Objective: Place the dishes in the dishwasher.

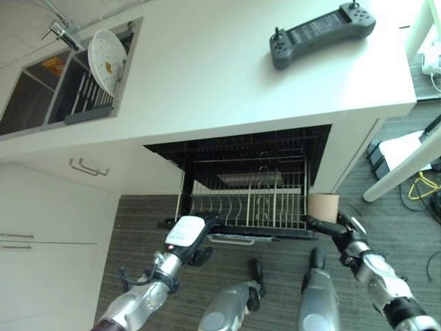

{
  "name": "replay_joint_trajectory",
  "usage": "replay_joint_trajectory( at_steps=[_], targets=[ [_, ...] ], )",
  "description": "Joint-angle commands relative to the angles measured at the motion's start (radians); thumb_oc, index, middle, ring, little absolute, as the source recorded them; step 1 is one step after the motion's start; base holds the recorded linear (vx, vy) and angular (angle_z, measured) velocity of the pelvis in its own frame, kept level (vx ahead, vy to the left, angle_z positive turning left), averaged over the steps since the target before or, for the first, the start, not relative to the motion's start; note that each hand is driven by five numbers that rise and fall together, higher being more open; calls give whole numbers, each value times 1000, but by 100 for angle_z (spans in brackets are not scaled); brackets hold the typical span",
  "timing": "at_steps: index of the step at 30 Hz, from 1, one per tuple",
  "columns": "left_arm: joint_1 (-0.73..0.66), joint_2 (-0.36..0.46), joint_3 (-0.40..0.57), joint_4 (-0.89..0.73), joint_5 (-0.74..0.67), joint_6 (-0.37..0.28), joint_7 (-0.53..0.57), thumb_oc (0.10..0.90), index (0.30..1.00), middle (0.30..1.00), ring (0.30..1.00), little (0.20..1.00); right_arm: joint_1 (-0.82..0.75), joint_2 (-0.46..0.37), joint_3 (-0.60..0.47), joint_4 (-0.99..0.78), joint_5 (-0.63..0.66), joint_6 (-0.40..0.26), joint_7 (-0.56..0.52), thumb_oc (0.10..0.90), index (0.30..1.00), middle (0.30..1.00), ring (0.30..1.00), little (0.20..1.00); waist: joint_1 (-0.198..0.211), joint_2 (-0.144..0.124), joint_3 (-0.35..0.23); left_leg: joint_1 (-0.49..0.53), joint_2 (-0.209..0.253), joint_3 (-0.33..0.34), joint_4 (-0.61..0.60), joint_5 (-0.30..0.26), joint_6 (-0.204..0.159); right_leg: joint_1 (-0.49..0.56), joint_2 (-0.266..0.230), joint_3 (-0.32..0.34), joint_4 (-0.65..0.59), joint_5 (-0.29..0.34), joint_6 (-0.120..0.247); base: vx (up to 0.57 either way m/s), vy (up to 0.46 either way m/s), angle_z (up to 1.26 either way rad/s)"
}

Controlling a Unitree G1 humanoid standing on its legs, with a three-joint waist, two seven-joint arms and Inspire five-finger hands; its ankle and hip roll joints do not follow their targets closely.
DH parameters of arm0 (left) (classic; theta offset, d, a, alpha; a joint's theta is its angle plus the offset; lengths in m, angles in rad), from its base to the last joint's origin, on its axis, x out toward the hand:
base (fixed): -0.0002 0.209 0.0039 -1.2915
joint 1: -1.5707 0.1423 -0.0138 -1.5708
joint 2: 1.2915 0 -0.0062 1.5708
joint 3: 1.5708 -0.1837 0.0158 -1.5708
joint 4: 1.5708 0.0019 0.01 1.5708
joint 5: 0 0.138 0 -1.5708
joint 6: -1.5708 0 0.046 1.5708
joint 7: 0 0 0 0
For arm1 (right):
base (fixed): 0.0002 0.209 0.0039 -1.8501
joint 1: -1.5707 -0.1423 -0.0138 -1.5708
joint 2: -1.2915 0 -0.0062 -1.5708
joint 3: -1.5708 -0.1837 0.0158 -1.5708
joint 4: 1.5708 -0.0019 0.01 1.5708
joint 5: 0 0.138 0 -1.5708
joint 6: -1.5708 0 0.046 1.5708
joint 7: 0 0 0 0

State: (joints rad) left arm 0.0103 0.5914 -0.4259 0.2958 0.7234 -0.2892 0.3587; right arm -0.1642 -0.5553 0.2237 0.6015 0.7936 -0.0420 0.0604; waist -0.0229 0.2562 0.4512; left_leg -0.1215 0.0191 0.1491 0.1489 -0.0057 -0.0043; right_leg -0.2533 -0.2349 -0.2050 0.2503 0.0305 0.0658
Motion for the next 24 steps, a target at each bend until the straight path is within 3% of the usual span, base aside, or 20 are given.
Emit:
replay_joint_trajectory(
  at_steps=[1, 13, 18, 21, 24],
  targets=[
    [5, 62, 27, -120, 22, -33, 32, 800, 900, 900, 900, 900, -35, 220, 220, -276, 52, -63, 238, 800, 900, 900, 900, 900, 73, 4, -51, -112, -2, -9, 151, -208, 9, 86, -108, -54, 50, -230, 93, 21, -36, 0],
    [7, 79, 10, -79, 24, -38, 72, 800, 900, 900, 900, 900, -156, 244, 236, -509, -31, -126, 107, 800, 900, 900, 900, 900, 75, -8, -55, -117, 4, 1, 151, -210, 11, 72, -95, -31, 50, -228, 91, -14, -12, -7],
    [-8, 89, -3, -73, 21, -33, 67, 800, 900, 900, 900, 900, -206, 244, 244, -538, -60, -93, 42, 800, 900, 900, 900, 900, 85, -19, -59, -125, 9, -6, 151, -205, 9, 64, -88, -28, 50, -222, 86, -16, -27, 4],
    [-31, 106, -8, -71, 18, -26, 61, 800, 900, 900, 900, 900, -243, 255, 262, -520, -155, -50, -41, 800, 900, 900, 900, 900, 96, -31, -51, -133, 10, -15, 151, -203, 11, 62, -84, -31, 50, -219, 84, -31, -58, 2],
    [-37, 109, -13, -67, 21, -24, 68, 800, 900, 900, 900, 900, -258, 259, 274, -482, -176, -63, -78, 800, 900, 900, 900, 900, 102, -35, -45, -134, 11, -19, 151, -201, 10, 61, -85, -35, 50, -215, 83, -8, -28, 6]
  ],
)
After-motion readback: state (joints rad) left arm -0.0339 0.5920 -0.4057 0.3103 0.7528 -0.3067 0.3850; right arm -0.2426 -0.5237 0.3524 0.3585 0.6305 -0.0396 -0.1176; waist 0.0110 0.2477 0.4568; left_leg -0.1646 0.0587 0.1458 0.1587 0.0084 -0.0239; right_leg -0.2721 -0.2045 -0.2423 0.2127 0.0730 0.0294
